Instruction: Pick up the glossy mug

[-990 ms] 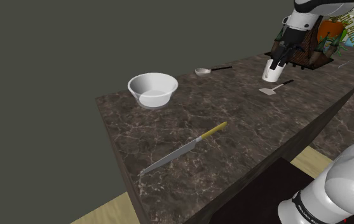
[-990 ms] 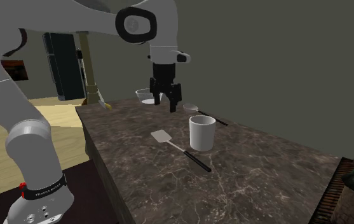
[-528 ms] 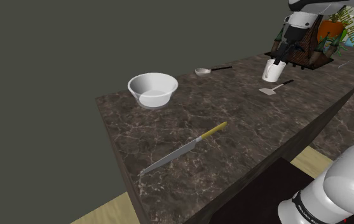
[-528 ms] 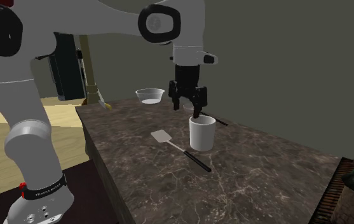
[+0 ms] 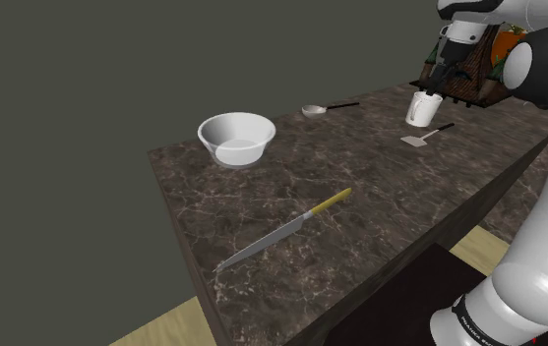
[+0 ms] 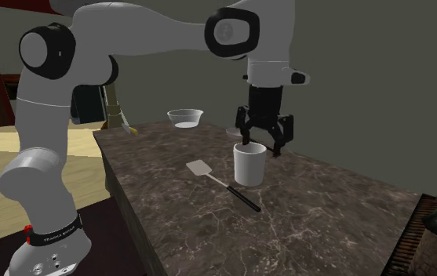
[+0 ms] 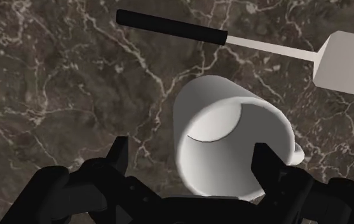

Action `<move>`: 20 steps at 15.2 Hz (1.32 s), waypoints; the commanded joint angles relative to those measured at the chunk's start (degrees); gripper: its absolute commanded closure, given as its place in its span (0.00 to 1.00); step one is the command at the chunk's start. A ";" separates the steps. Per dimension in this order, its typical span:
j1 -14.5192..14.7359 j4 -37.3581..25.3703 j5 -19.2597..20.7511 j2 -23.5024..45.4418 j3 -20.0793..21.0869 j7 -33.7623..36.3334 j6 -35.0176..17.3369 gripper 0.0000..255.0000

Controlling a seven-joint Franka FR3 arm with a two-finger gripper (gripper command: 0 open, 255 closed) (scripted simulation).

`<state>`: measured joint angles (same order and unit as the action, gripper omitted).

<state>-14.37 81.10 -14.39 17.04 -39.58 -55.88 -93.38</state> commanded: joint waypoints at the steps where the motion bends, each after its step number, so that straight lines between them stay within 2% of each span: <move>1: -0.43 0.15 -0.50 0.82 0.07 -0.63 -0.82 0.00; 6: 0.33 5.04 -0.34 0.39 0.20 -0.94 -5.29 0.00; 8: 0.34 5.04 -0.34 0.39 0.20 -0.94 -5.29 0.00; 9: 0.34 5.01 -0.36 0.43 0.22 -0.91 -5.29 1.00; 18: 0.33 5.04 -0.34 0.39 0.20 -0.94 -5.29 1.00; 20: 0.10 3.37 -0.35 0.48 0.15 -0.81 -3.72 1.00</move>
<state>-14.14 85.29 -14.71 17.44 -39.41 -56.73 -97.83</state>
